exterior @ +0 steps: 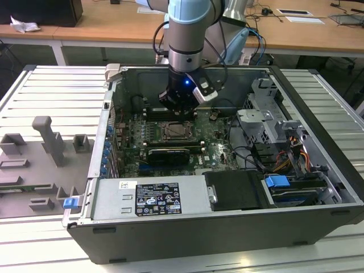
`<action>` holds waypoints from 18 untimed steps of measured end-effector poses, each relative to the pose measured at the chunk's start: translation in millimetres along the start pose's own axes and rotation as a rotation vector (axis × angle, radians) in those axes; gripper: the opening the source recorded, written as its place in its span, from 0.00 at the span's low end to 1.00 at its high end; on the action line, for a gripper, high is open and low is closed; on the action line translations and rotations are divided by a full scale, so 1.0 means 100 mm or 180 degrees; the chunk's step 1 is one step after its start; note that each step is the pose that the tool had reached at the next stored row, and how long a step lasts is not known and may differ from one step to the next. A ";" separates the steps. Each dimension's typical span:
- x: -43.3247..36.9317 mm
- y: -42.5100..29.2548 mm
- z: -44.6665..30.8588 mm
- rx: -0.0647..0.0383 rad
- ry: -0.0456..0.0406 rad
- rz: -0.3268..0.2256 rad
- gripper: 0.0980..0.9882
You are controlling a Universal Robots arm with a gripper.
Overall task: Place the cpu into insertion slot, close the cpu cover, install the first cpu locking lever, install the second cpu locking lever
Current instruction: 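Install the first cpu locking lever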
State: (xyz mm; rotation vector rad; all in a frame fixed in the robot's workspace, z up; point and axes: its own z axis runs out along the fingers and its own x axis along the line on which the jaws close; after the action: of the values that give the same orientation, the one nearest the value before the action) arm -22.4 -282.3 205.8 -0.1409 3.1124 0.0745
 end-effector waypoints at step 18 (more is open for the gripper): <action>0.003 -0.064 -0.112 0.0000 0.0000 0.0000 0.01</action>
State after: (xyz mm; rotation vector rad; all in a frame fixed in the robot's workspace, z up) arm -22.4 -289.3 216.7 -0.1409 3.1124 0.0743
